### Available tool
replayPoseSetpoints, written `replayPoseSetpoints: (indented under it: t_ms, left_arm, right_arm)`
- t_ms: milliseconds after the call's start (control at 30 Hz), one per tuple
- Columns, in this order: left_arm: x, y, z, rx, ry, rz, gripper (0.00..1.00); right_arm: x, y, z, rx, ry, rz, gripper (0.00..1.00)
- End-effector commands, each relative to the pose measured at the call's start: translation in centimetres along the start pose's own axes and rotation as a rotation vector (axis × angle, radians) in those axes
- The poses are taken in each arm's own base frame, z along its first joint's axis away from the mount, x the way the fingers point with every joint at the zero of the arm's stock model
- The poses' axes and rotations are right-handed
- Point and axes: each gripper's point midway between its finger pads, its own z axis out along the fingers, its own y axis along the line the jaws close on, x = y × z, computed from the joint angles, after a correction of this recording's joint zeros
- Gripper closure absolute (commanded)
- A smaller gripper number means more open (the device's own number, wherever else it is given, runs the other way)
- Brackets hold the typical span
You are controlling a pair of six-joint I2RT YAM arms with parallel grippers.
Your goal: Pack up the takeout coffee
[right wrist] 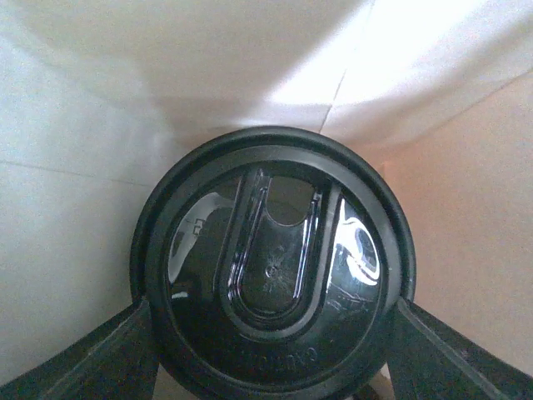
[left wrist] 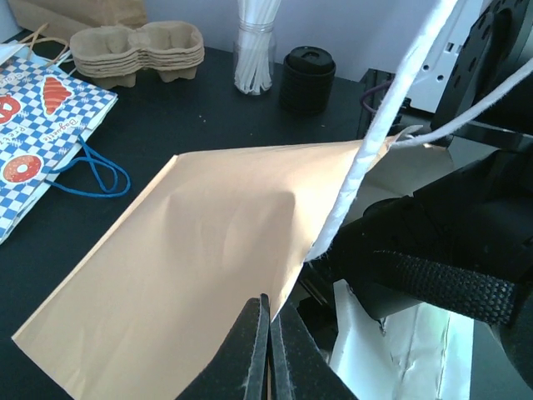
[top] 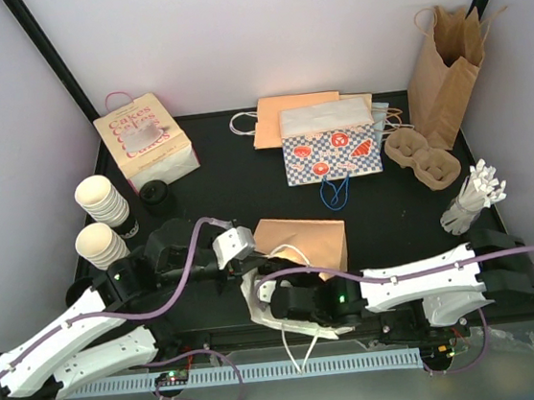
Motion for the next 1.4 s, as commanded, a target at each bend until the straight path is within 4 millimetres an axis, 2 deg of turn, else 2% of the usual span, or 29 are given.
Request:
replayPoseSetpoints:
  t_ms: [0,267,600,800,1067,1267,1367]
  left_arm:
    - [-3.8,-1.2,-1.2,0.047,-0.088,-0.027,0.98]
    - [-5.0,-2.0,-1.0,0.104,-0.063,-0.086,0.97]
    - [-5.8,-2.6,-0.3,0.158,-0.007,-0.18,0.96]
    - [-6.3,-2.4,0.5,0.183,0.038,-0.29,0.94]
    - [-6.1,0.3,1.7,0.165,0.066,-0.406,0.94]
    - [-5.4,2.8,1.9,0.143,0.072,-0.465,0.95]
    - [-5.0,3.2,1.9,0.145,0.074,-0.457,0.95]
  right_arm:
    - [-0.4,-0.9,-1.2,-0.08,-0.003,0.062,0.29]
    - [-0.3,-1.4,-2.2,-0.168,0.011,0.082,0.3]
    - [0.2,-0.9,-1.5,-0.287,0.042,0.143,0.3]
    - [-0.2,-1.4,-1.6,-0.366,0.041,0.213,0.31]
    - [-0.2,-1.1,-0.6,-0.451,0.06,0.239,0.32]
    - [-0.1,-1.0,0.7,-0.49,0.083,0.247,0.33]
    - [0.1,-0.7,1.2,-0.51,0.105,0.244,0.34]
